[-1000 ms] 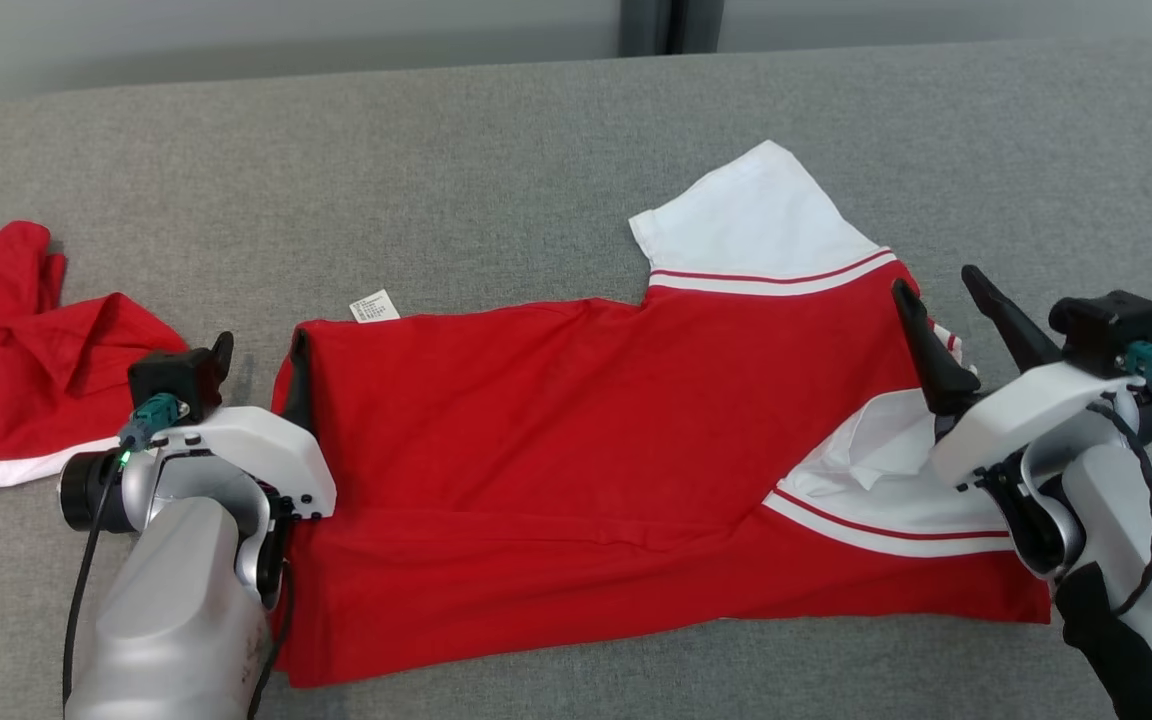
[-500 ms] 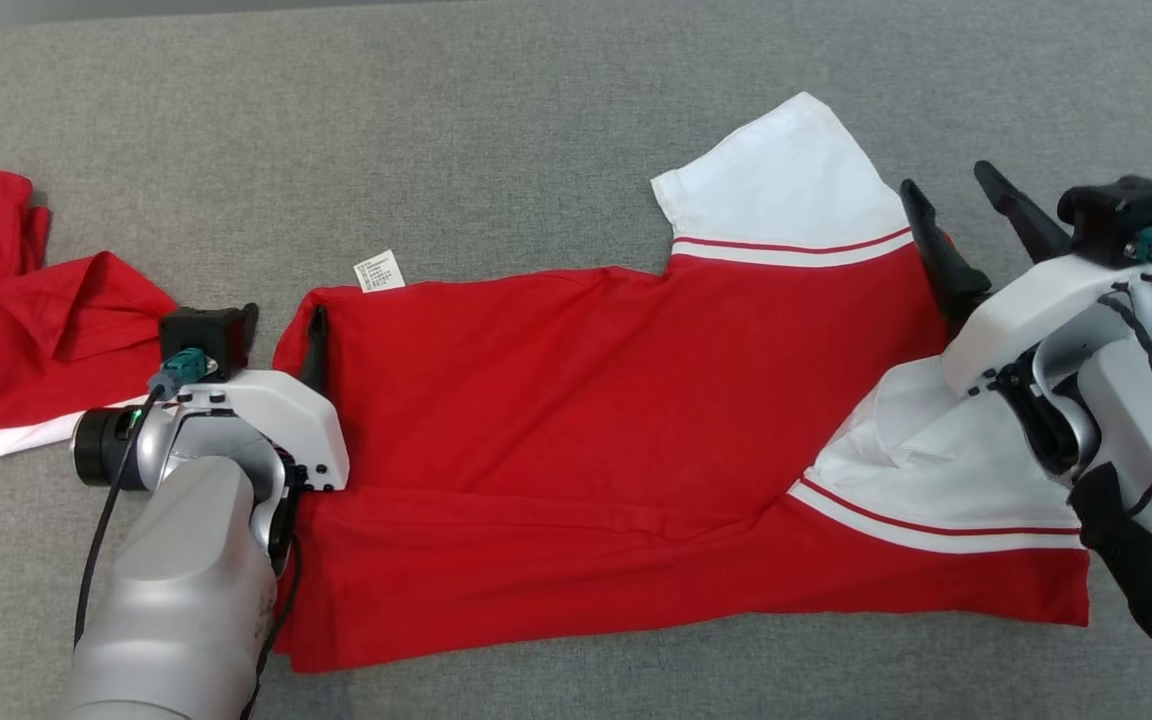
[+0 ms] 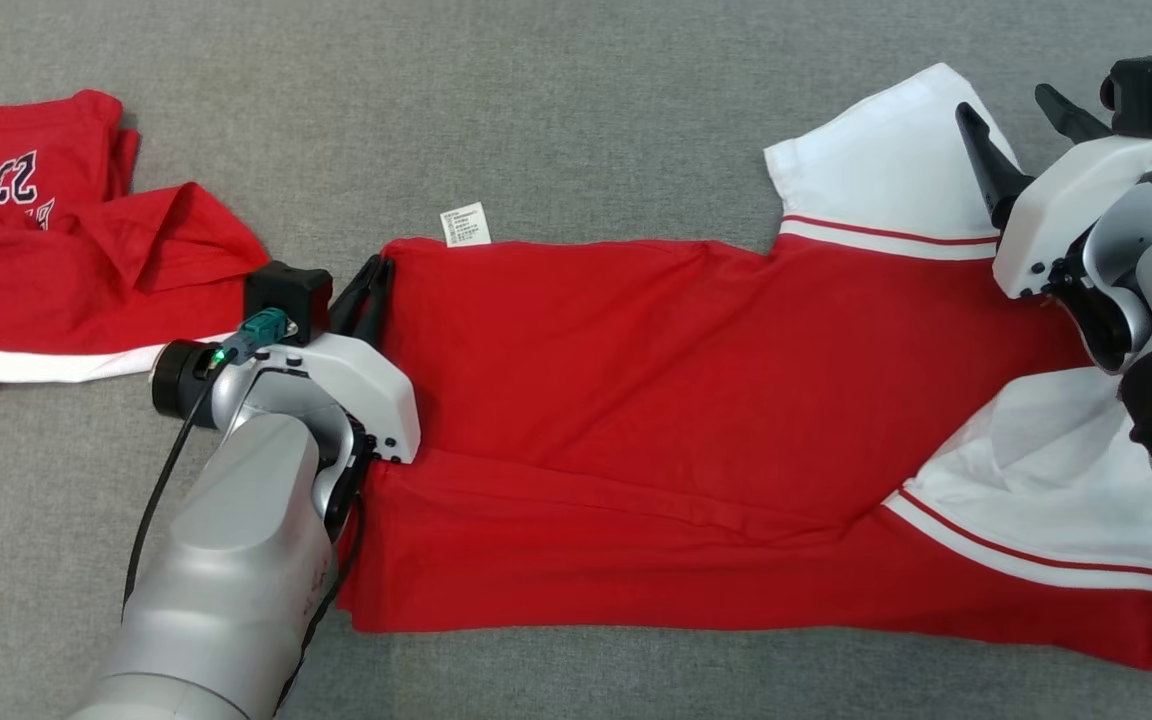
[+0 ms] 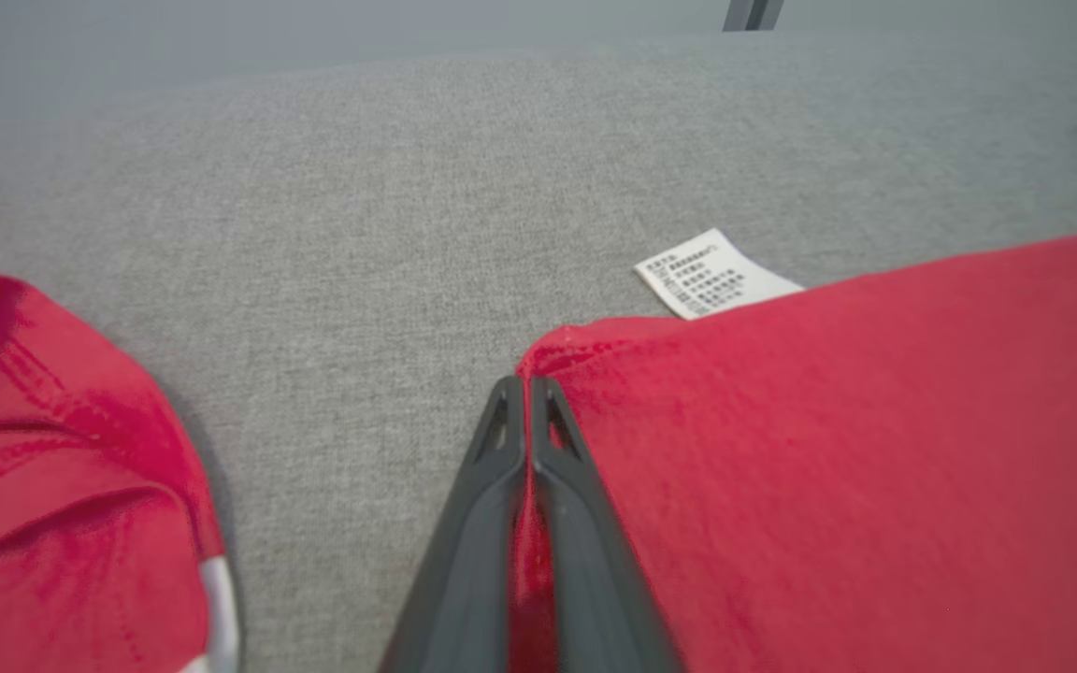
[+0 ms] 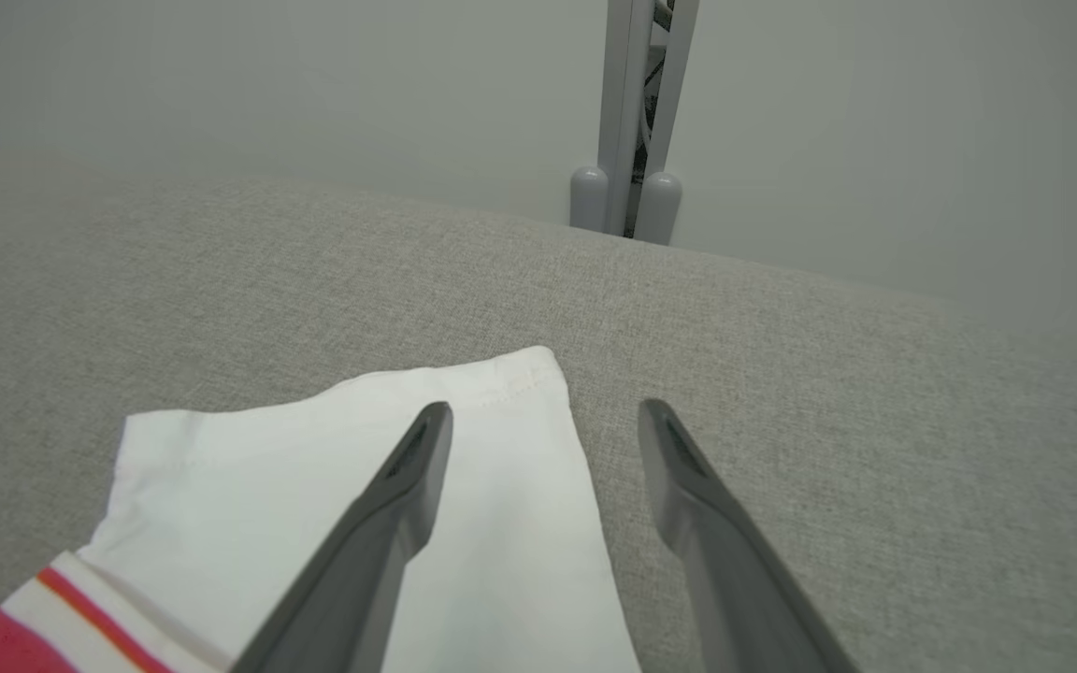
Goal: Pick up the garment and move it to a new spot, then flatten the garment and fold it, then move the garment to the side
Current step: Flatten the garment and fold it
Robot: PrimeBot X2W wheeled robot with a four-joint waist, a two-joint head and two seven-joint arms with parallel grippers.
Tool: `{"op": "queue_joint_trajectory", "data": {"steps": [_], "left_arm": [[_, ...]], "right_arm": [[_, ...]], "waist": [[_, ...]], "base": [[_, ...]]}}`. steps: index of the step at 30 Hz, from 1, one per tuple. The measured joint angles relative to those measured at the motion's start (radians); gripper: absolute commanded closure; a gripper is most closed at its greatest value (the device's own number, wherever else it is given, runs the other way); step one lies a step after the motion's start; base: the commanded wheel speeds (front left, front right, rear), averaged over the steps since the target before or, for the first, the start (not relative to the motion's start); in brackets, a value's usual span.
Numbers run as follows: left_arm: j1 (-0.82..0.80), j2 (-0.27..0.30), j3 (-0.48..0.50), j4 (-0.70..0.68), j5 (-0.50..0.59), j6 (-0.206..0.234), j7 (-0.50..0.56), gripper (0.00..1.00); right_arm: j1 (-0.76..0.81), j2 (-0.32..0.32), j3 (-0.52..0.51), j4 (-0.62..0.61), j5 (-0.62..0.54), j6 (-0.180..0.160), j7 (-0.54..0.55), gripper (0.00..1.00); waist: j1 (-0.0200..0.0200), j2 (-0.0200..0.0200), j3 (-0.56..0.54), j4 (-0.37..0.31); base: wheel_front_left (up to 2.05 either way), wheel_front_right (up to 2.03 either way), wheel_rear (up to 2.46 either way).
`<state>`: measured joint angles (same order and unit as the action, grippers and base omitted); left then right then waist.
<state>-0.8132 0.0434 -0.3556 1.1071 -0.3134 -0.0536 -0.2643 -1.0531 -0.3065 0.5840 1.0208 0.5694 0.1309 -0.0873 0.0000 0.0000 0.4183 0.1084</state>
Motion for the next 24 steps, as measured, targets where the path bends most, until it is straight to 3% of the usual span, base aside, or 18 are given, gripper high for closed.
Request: {"op": "queue_joint_trajectory", "data": {"steps": [13, 14, 15, 16, 19, 24], "left_arm": [[-0.008, 0.005, -0.232, -0.177, -0.176, 0.072, 0.0, 1.0], [-0.009, 0.004, -0.241, -0.183, -0.183, 0.08, 0.0, 1.0], [-0.01, 0.004, -0.247, -0.192, -0.188, 0.088, 0.0, 1.0], [-0.01, 0.004, -0.249, -0.203, -0.19, 0.096, 0.0, 1.0], [-0.01, 0.004, -0.252, -0.217, -0.199, 0.105, 0.0, 1.0], [-0.011, 0.006, -0.188, -0.284, -0.172, 0.14, 0.0, 1.0]], "right_arm": [[-0.123, -0.002, 0.01, 0.196, -0.001, 0.0, 0.081, 0.0], [-0.132, -0.003, 0.009, 0.201, 0.002, 0.0, 0.087, 0.09], [-0.135, -0.003, 0.011, 0.203, 0.003, 0.0, 0.086, 0.62], [-0.137, -0.003, 0.014, 0.204, 0.002, 0.0, 0.079, 1.0], [-0.137, 0.003, 0.021, 0.211, 0.005, 0.0, 0.074, 1.0], [-0.154, -0.021, 0.006, 0.228, 0.002, 0.0, -0.046, 1.0]], "waist": [[0.0, 0.0, 0.064, 0.105], [0.0, 0.0, 0.067, 0.111], [0.0, 0.0, 0.069, 0.116], [0.0, 0.0, 0.071, 0.12], [0.0, 0.0, 0.068, 0.124], [0.0, 0.0, 0.056, 0.115]], "base": [[0.0, 0.0, 0.0], [0.0, 0.0, 0.0], [0.0, 0.0, 0.0], [0.0, 0.0, 0.0], [0.0, 0.0, 0.0], [0.0, 0.0, 0.0]]}}
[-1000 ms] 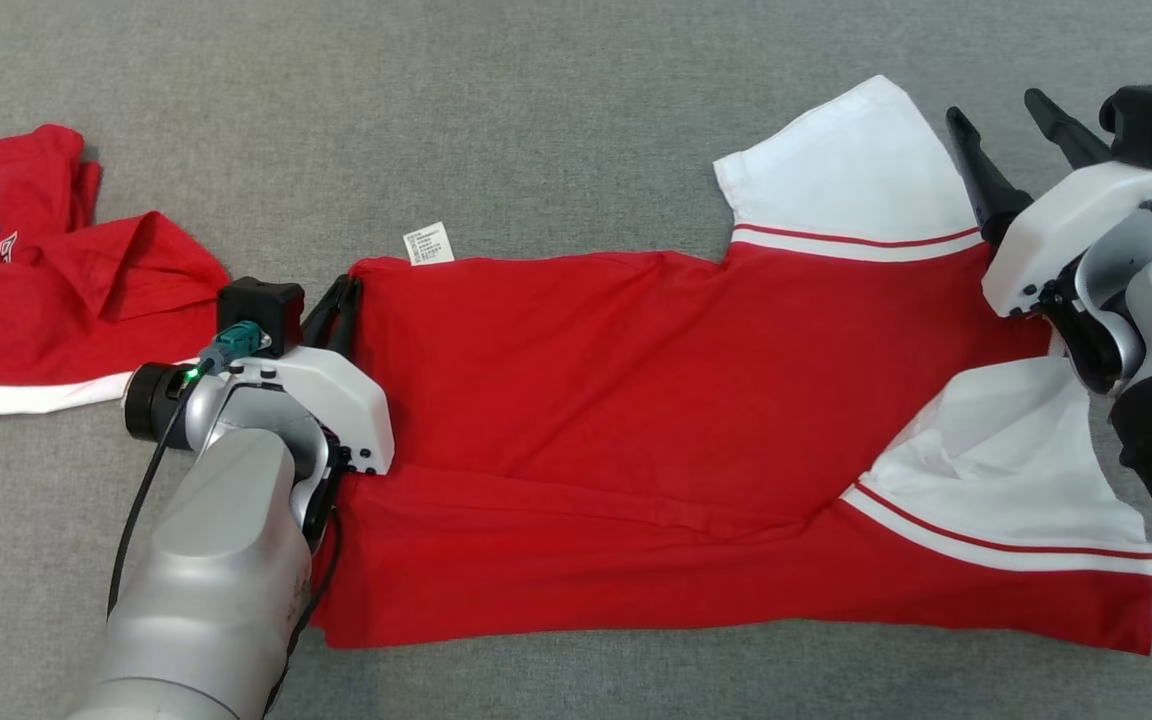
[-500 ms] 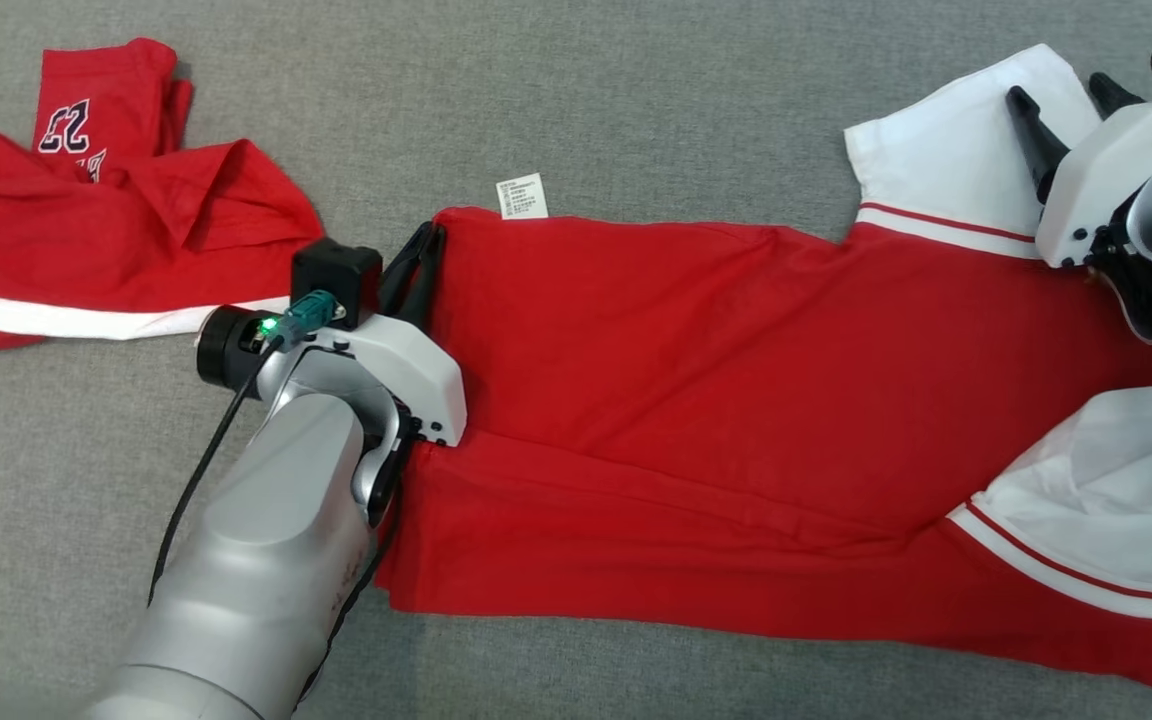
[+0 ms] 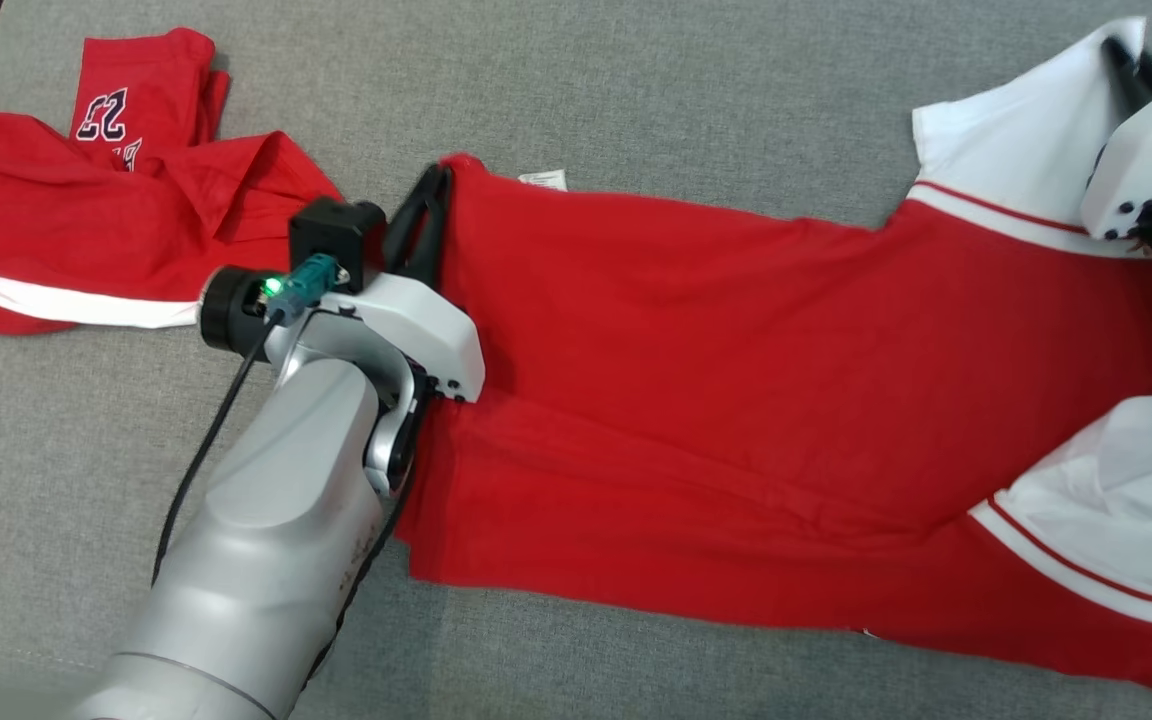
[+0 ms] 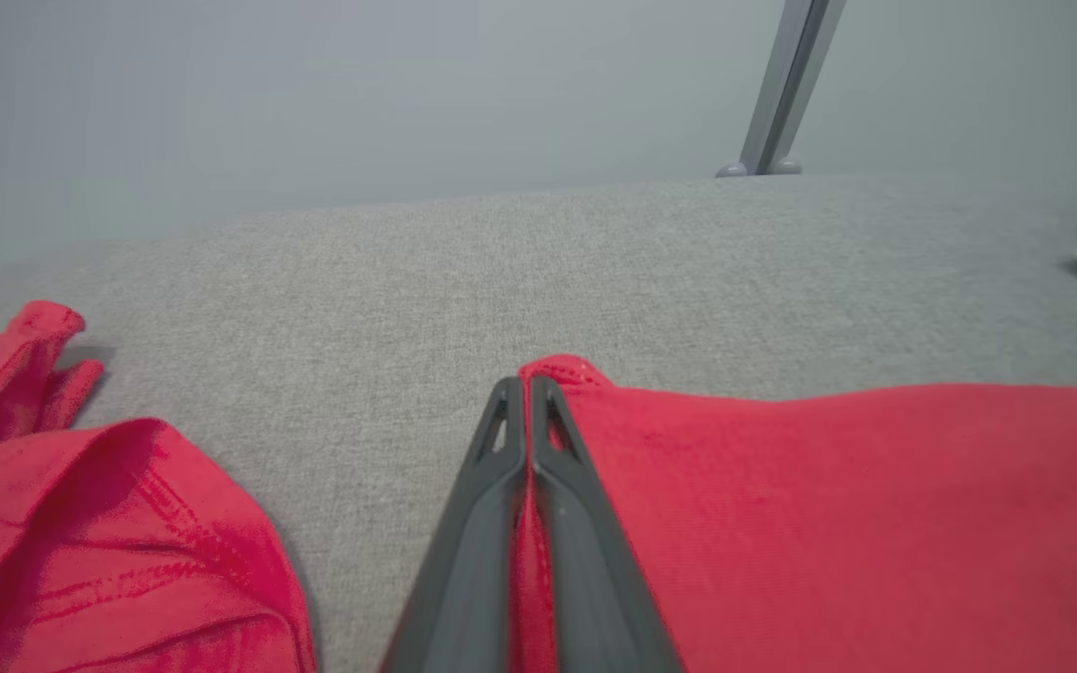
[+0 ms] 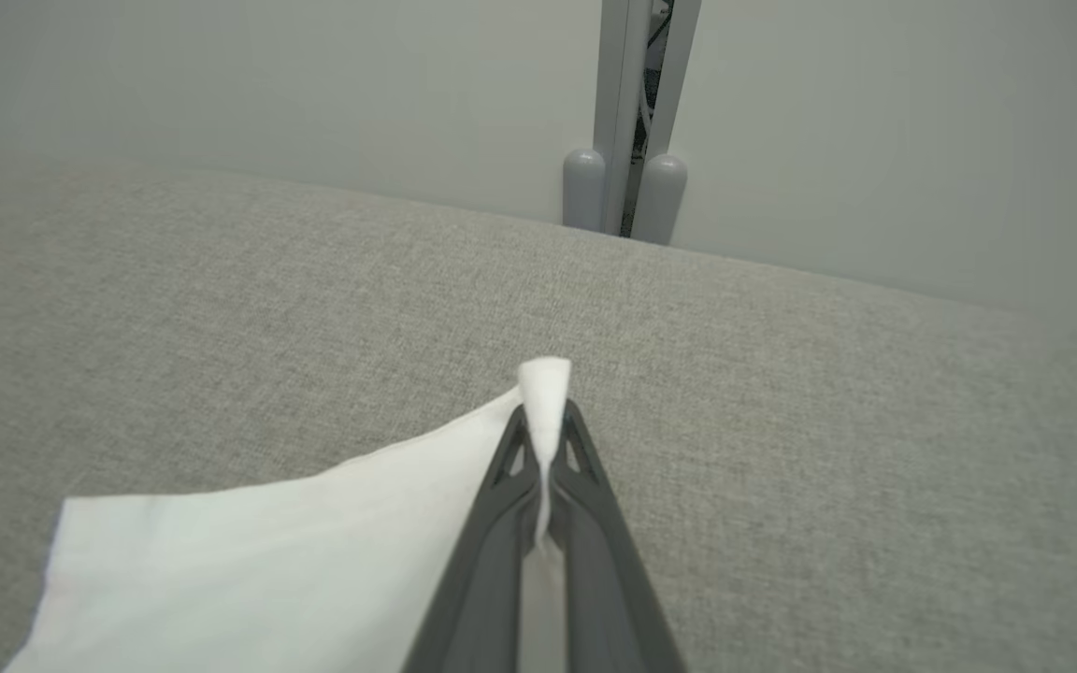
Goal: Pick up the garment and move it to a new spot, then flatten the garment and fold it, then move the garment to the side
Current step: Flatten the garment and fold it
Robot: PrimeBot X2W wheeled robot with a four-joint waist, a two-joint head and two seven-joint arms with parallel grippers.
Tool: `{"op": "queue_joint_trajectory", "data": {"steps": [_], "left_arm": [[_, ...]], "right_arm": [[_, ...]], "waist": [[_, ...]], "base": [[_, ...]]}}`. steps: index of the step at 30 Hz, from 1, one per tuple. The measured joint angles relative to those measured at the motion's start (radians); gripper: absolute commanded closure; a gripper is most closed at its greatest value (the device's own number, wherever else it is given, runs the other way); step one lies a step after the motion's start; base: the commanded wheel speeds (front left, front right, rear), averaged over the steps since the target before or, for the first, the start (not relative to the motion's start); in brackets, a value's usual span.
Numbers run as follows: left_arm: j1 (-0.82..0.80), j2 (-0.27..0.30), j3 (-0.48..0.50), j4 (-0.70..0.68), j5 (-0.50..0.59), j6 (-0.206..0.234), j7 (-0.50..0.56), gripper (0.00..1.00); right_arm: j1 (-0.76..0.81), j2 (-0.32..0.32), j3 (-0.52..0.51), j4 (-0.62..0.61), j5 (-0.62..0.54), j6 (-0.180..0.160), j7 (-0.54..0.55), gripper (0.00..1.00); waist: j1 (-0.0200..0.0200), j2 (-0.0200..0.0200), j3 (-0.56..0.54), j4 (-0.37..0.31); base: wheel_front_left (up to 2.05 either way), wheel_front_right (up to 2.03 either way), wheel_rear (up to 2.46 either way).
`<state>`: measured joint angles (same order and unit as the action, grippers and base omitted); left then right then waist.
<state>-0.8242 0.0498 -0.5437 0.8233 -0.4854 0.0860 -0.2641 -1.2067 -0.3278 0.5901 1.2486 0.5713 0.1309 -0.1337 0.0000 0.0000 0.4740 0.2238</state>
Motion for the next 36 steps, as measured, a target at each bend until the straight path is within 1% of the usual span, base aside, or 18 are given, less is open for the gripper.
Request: {"op": "queue_joint_trajectory", "data": {"steps": [2, 6, 10, 14, 20, 25, 31, 32, 36], "left_arm": [[0.001, 0.004, 0.026, -0.026, 0.018, 0.004, 0.0, 1.0], [0.031, 0.014, 0.07, -0.033, 0.041, 0.003, 0.0, 1.0], [0.071, 0.028, 0.11, -0.033, 0.06, 0.003, 0.0, 1.0], [0.113, 0.043, 0.147, -0.028, 0.081, -0.001, 0.0, 1.0], [0.192, 0.058, 0.193, -0.015, 0.101, -0.007, 0.0, 1.0], [0.278, 0.058, 0.234, -0.027, 0.115, -0.012, 0.0, 1.0], [0.395, 0.055, 0.284, -0.059, 0.13, -0.015, 0.0, 1.0], [0.414, 0.053, 0.29, -0.066, 0.135, -0.015, 0.0, 1.0], [0.489, 0.04, 0.32, -0.09, 0.142, -0.019, 0.0, 1.0]], "right_arm": [[-0.005, 0.0, -0.012, 0.004, 0.0, 0.0, -0.048, 1.0], [-0.002, 0.013, -0.031, 0.0, 0.009, 0.0, -0.105, 1.0], [0.043, 0.033, -0.037, -0.034, 0.029, 0.0, -0.122, 1.0], [0.102, 0.043, -0.031, -0.109, 0.057, 0.0, -0.125, 1.0], [0.256, 0.033, -0.037, -0.267, 0.102, 0.0, -0.127, 1.0], [0.408, 0.034, -0.054, -0.367, 0.142, 0.0, -0.127, 1.0], [0.572, 0.045, -0.072, -0.436, 0.172, 0.0, -0.128, 1.0], [0.595, 0.044, -0.07, -0.446, 0.162, 0.0, -0.128, 1.0], [0.685, 0.064, -0.109, -0.472, 0.164, 0.0, -0.128, 1.0]], "waist": [[0.0, 0.0, -0.009, -0.005], [0.0, 0.0, -0.036, -0.02], [0.0, 0.0, -0.073, -0.044], [0.0, 0.0, -0.106, -0.08], [0.0, 0.0, -0.169, -0.132], [0.0, 0.0, -0.226, -0.172], [0.0, 0.0, -0.291, -0.214], [0.0, 0.0, -0.302, -0.219], [0.0, 0.0, -0.342, -0.234]], "base": [[0.0, 0.0, 0.0], [0.0, 0.0, 0.0], [0.0, 0.0, 0.0], [0.0, 0.0, 0.0], [0.0, 0.0, 0.0], [0.0, 0.0, 0.0], [0.0, 0.0, 0.0], [0.0, 0.0, 0.0], [0.0, 0.0, 0.0]]}}
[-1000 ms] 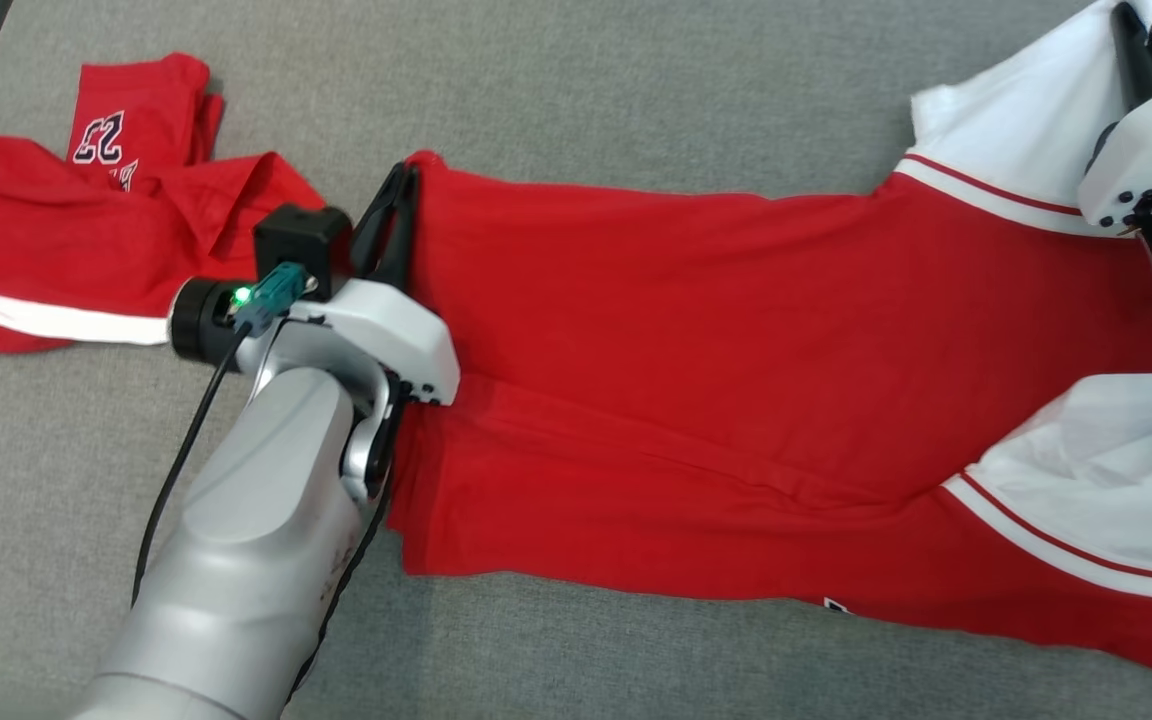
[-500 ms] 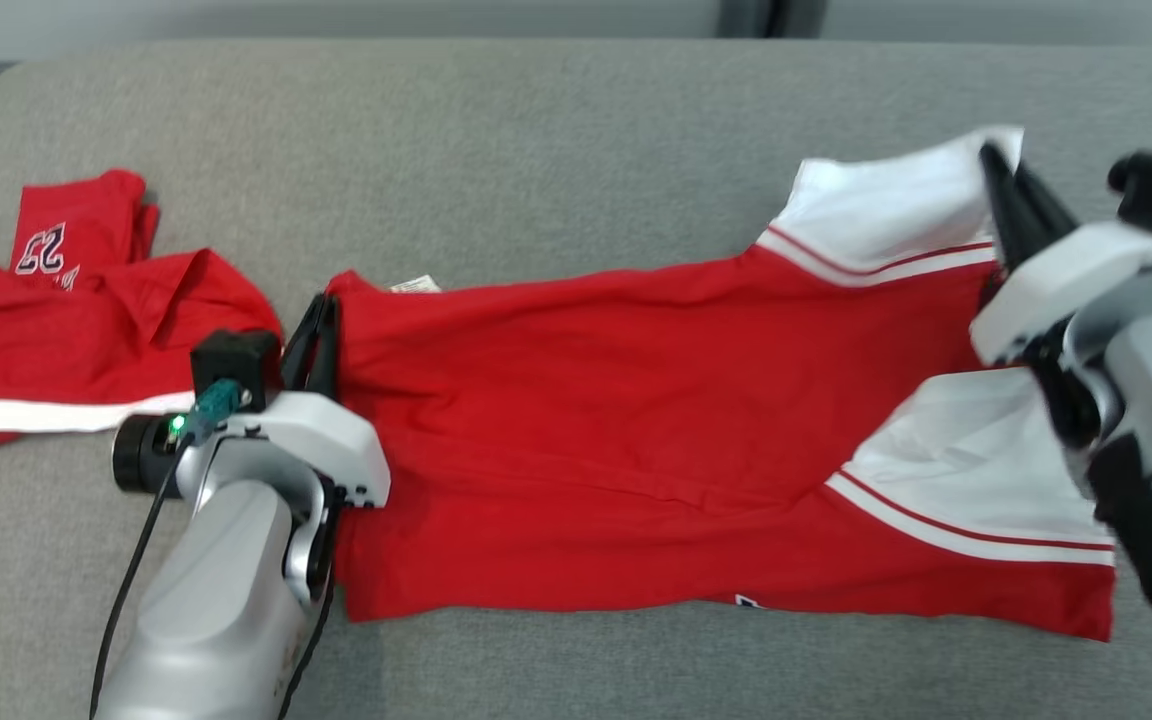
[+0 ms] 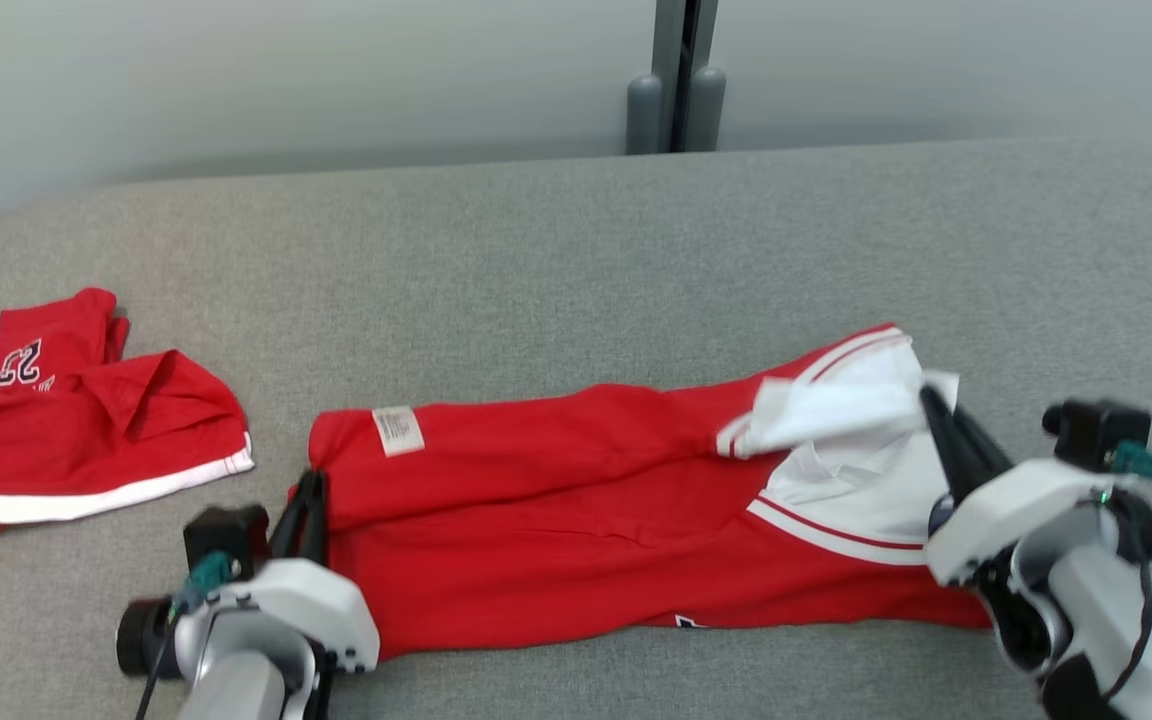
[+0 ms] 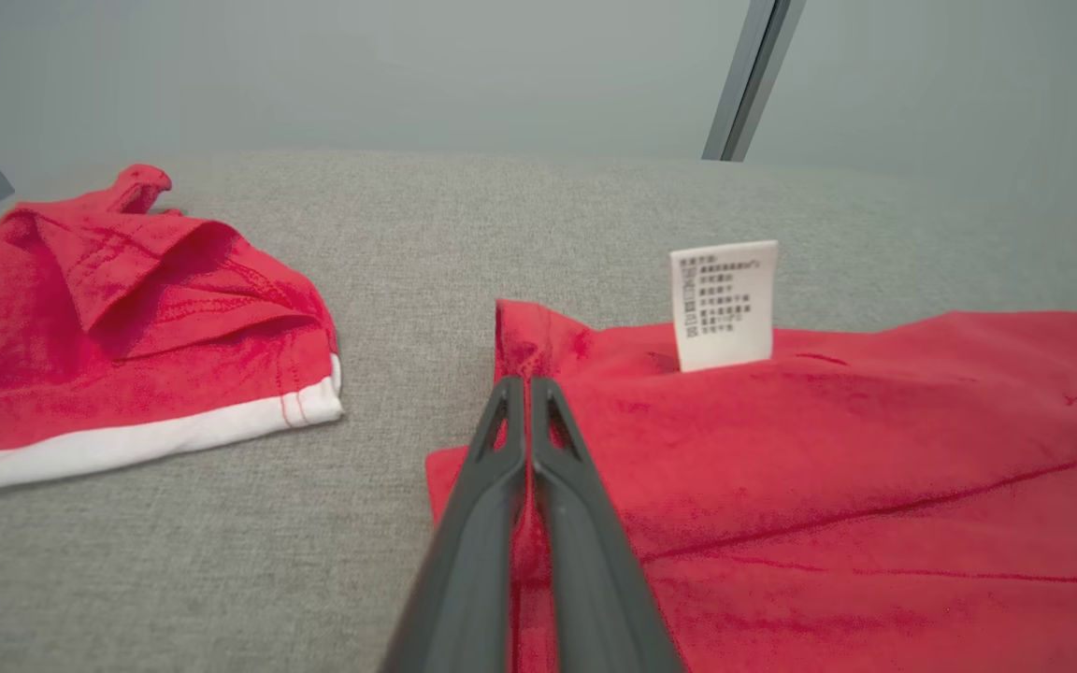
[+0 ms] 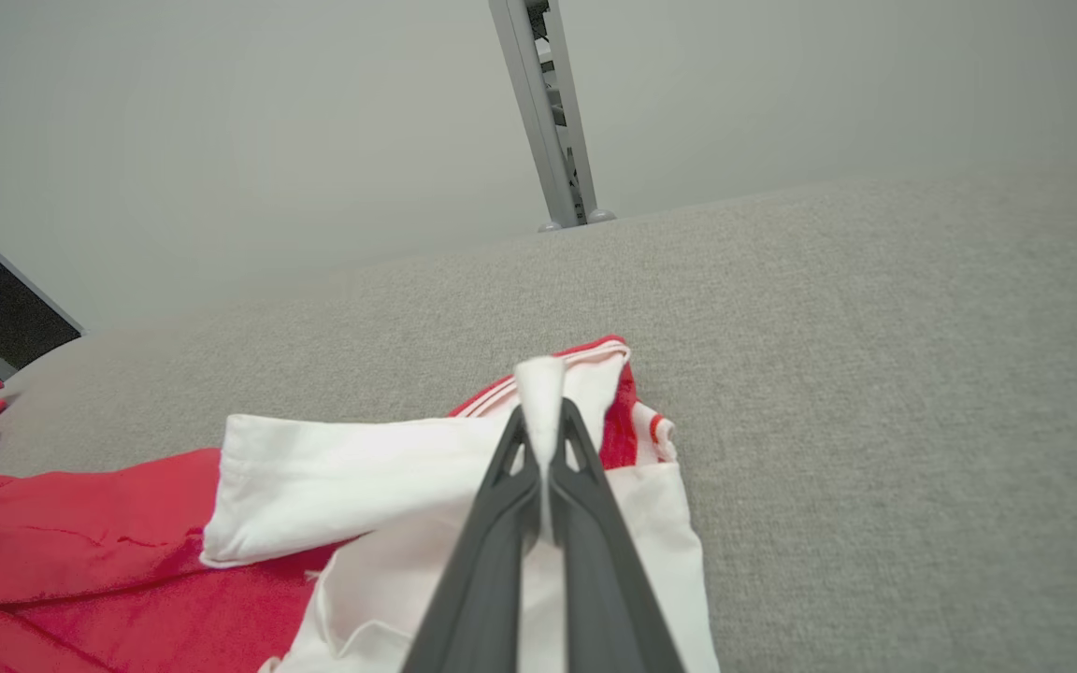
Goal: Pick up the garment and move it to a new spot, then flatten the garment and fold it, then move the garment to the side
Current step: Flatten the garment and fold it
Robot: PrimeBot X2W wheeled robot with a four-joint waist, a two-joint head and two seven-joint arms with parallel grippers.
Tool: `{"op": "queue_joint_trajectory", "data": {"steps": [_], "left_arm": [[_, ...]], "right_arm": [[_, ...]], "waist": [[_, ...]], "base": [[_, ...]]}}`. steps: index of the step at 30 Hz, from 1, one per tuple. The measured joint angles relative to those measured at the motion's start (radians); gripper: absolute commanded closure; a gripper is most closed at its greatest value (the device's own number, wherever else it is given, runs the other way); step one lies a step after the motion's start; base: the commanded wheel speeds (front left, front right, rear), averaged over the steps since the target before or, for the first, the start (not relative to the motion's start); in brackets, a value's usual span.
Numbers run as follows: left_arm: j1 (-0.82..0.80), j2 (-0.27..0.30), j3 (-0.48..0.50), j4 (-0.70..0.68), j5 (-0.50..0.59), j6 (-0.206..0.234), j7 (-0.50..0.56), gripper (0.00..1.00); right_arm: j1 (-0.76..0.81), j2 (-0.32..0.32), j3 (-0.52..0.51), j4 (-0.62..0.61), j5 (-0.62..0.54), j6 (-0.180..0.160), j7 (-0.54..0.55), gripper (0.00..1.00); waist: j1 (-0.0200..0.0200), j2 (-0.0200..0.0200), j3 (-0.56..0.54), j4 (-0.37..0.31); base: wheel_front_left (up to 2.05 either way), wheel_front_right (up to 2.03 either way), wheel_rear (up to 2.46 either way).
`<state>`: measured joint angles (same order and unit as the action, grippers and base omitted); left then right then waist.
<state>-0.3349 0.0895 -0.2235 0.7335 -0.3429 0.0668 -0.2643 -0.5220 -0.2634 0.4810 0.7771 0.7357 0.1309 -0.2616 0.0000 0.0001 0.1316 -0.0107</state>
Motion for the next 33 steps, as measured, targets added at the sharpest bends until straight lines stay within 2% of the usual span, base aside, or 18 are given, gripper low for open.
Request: {"op": "queue_joint_trajectory", "data": {"steps": [7, 13, 14, 15, 23, 33], "left_arm": [[0.109, -0.013, 0.046, -0.013, 0.01, -0.004, 0.0, 1.0], [0.169, -0.024, 0.071, -0.014, 0.024, -0.004, 0.0, 1.0], [0.175, -0.028, 0.086, -0.028, 0.033, 0.001, 0.0, 0.02], [0.178, -0.029, 0.095, -0.041, 0.037, 0.004, 0.0, 0.0], [0.204, -0.035, 0.13, -0.086, 0.079, 0.009, 0.0, 0.0], [0.203, -0.039, 0.146, -0.094, 0.11, -0.009, 0.0, 0.0]], "right_arm": [[0.091, 0.033, -0.03, 0.013, -0.013, 0.0, 0.0, 1.0], [0.122, 0.034, -0.052, 0.056, -0.026, 0.0, 0.0, 1.0], [0.123, 0.037, -0.072, 0.072, -0.024, 0.0, 0.0, 0.03], [0.123, 0.037, -0.081, 0.072, -0.024, 0.0, 0.0, 0.0], [0.119, 0.042, -0.129, 0.096, -0.067, 0.0, 0.0, 0.0], [0.067, 0.085, -0.119, 0.256, -0.088, 0.0, 0.043, 0.0]], "waist": [[0.0, 0.0, -0.053, -0.011], [0.0, 0.0, -0.067, -0.006], [0.0, 0.0, -0.067, -0.002], [0.0, 0.0, -0.066, 0.0], [0.0, 0.0, -0.056, 0.028], [0.0, 0.0, -0.029, 0.065]], "base": [[0.0, 0.0, 0.0], [0.0, 0.0, 0.0], [0.0, 0.0, 0.0], [0.0, 0.0, 0.0], [0.0, 0.0, 0.0], [0.0, 0.0, 0.0]]}}
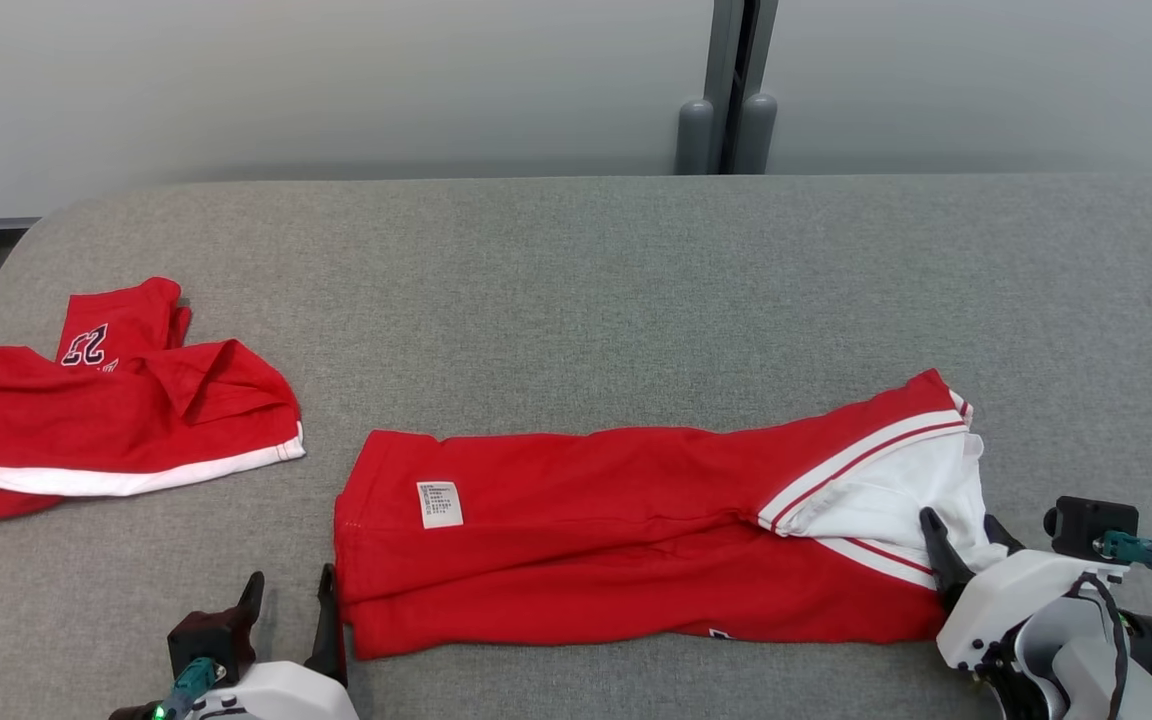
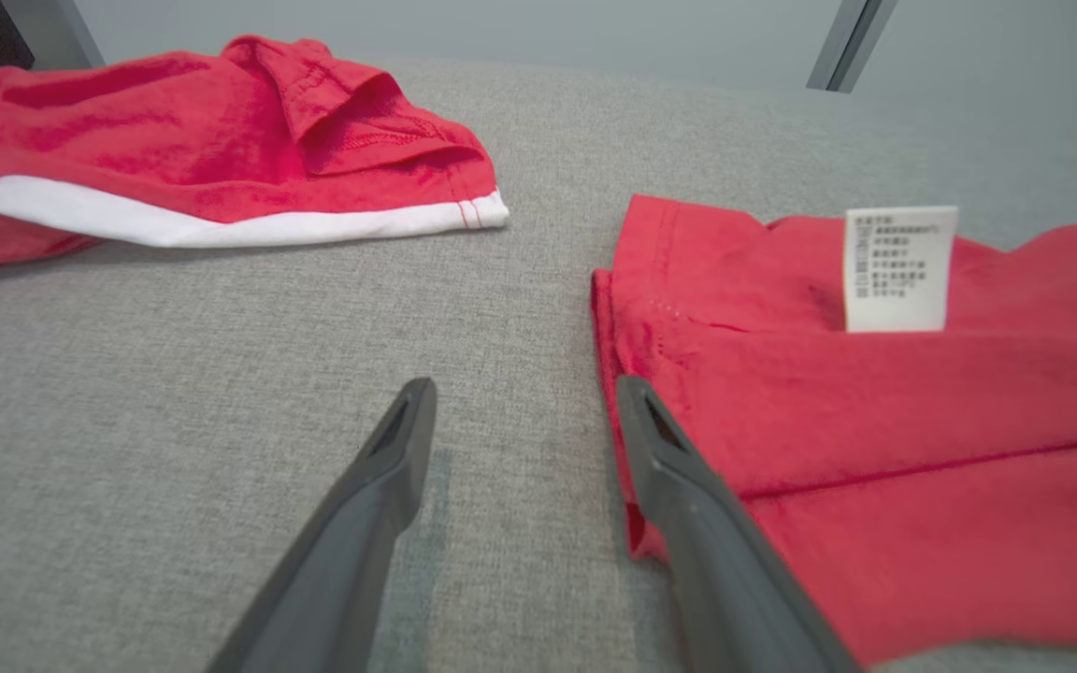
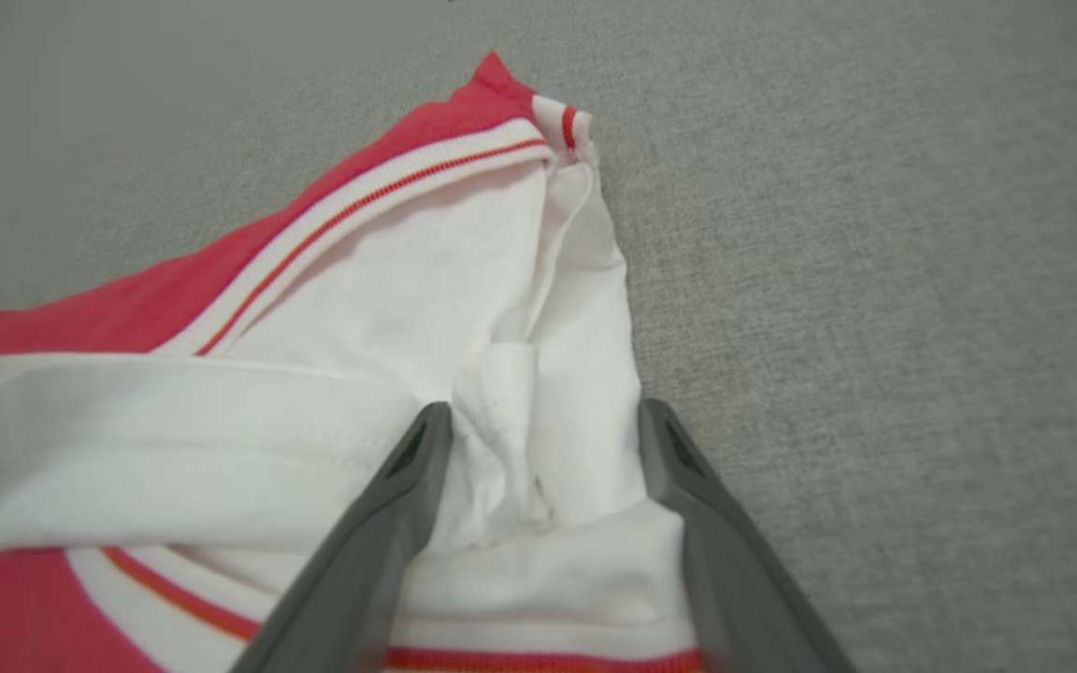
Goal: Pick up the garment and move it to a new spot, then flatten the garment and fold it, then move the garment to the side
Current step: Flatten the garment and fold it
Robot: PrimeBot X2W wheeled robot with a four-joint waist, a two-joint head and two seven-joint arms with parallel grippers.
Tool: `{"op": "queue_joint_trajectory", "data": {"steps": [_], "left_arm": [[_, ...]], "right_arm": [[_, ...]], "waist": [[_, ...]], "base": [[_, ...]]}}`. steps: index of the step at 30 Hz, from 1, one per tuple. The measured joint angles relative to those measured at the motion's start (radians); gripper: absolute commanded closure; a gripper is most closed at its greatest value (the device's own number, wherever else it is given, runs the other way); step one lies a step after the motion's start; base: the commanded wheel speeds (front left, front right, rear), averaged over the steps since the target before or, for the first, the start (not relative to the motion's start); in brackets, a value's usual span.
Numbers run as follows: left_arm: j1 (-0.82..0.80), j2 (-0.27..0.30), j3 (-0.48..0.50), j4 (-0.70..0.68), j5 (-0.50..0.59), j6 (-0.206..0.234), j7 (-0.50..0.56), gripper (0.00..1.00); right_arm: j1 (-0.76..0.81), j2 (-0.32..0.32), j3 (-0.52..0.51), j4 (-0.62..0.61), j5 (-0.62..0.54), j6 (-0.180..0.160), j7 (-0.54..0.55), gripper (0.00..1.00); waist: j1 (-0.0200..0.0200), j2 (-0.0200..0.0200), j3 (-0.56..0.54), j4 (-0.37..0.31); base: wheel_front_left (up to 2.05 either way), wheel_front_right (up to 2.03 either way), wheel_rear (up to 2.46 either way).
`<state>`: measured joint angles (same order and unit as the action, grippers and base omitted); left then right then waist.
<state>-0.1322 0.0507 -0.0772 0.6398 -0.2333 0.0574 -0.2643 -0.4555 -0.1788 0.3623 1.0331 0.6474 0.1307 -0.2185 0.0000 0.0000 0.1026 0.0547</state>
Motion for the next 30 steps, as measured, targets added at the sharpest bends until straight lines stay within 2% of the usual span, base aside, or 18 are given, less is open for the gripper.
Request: {"op": "queue_joint_trajectory", "data": {"steps": [1, 2, 3, 12, 18, 21, 24, 30], "left_arm": [[0.0, 0.0, 0.0, 0.002, 0.0, -0.001, 0.0, 0.0], [0.0, -0.001, 0.0, 0.003, 0.001, -0.003, 0.0, 0.0], [0.0, -0.001, 0.0, 0.006, 0.004, -0.003, 0.0, 0.0], [0.0, -0.002, -0.001, 0.012, 0.019, -0.01, 0.0, 0.0], [0.002, -0.002, -0.002, 0.006, 0.022, -0.013, 0.0, 0.0], [0.007, -0.002, -0.01, -0.006, 0.016, -0.012, 0.0, 0.0], [0.008, -0.002, -0.022, -0.013, 0.005, -0.012, 0.0, 0.0], [0.008, -0.002, -0.047, -0.025, -0.005, -0.008, 0.0, 0.0]], "right_arm": [[-0.005, 0.003, 0.003, 0.006, 0.008, 0.0, 0.005, 0.24], [-0.005, 0.004, 0.009, 0.009, 0.015, -0.002, 0.012, 0.68], [-0.005, 0.005, 0.016, 0.008, 0.023, -0.002, 0.014, 1.0], [0.008, 0.002, 0.026, -0.006, 0.106, 0.001, -0.016, 1.0], [-0.001, -0.057, -0.044, 0.002, 0.1, 0.0, -0.039, 1.0], [-0.003, -0.067, -0.092, -0.096, 0.059, 0.0, -0.042, 1.0], [0.021, -0.036, -0.062, -0.193, 0.03, 0.0, -0.042, 1.0], [0.056, 0.033, 0.099, -0.342, 0.042, 0.0, -0.035, 1.0]], "waist": [[0.0, 0.0, 0.002, 0.003], [0.0, 0.0, 0.003, 0.005], [0.0, 0.0, 0.004, 0.006], [0.0, 0.0, -0.009, -0.001], [0.0, 0.0, -0.023, -0.021], [0.0, 0.0, -0.028, -0.038], [0.0, 0.0, -0.032, -0.046], [0.0, 0.0, -0.035, -0.036]], "base": [[0.0, 0.0, 0.0], [0.0, 0.0, 0.0], [0.0, 0.0, 0.0], [0.0, 0.0, 0.0], [0.0, 0.0, 0.0], [0.0, 0.0, 0.0], [0.0, 0.0, 0.0], [0.0, 0.0, 0.0]]}}
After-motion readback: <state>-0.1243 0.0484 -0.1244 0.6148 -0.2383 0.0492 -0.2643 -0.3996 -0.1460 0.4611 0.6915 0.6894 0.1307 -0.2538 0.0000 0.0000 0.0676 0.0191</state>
